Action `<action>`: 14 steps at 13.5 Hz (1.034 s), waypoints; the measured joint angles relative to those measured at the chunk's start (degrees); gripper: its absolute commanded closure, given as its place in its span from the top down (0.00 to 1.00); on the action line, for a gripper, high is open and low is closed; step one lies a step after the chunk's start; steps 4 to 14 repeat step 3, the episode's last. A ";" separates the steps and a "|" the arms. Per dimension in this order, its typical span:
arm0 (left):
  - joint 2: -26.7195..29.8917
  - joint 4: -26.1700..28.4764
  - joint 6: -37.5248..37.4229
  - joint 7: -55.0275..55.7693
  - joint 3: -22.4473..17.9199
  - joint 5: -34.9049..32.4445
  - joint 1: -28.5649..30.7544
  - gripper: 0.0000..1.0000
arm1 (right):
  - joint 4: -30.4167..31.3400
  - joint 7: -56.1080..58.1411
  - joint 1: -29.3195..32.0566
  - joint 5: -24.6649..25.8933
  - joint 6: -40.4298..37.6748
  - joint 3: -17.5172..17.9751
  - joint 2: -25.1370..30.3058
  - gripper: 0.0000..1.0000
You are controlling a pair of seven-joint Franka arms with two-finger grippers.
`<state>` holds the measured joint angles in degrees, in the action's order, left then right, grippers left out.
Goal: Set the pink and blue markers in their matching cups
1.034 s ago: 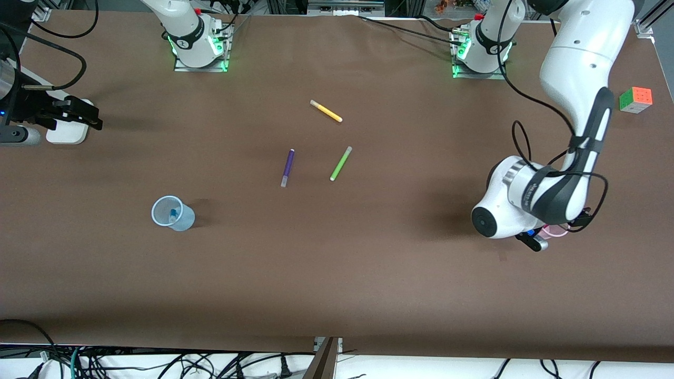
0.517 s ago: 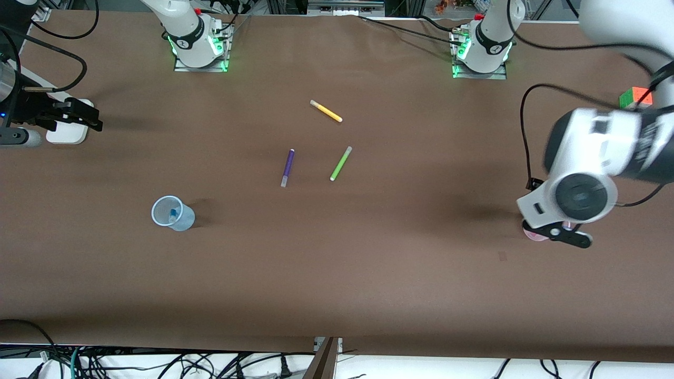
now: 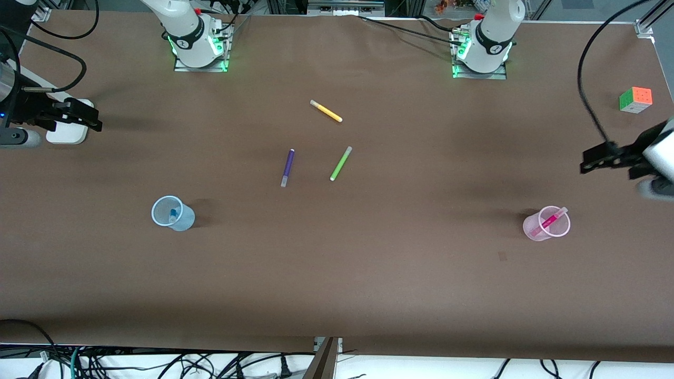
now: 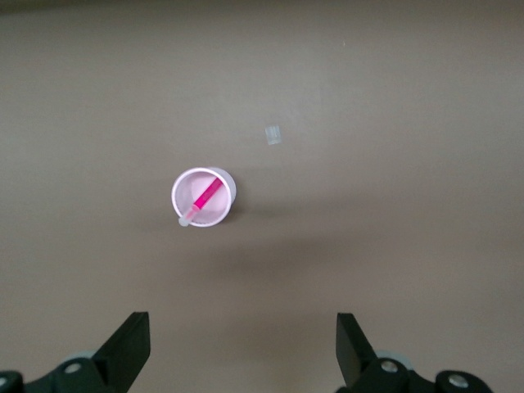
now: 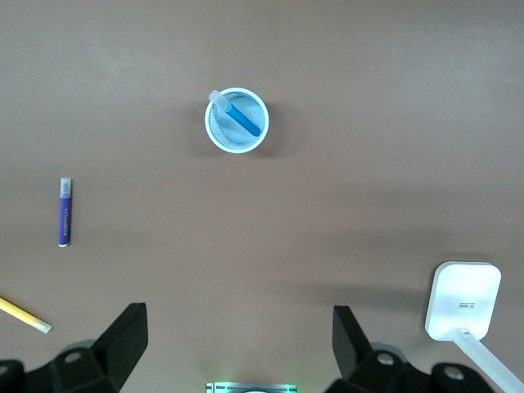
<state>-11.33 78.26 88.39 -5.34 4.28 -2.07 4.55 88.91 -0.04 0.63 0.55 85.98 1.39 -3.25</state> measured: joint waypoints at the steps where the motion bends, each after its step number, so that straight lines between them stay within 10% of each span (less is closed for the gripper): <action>1: 4.03 5.69 2.42 0.50 -1.01 0.00 -1.51 1.00 | -0.01 0.00 0.00 0.00 0.00 0.00 0.00 1.00; 3: 9.35 14.19 4.90 3.88 -1.37 0.00 -3.17 1.00 | -0.01 0.00 0.00 0.00 0.00 0.00 -0.02 1.00; 14: 9.35 14.19 4.90 3.88 -1.37 0.00 -3.17 1.00 | -0.01 0.00 0.00 0.00 0.00 0.00 -0.02 1.00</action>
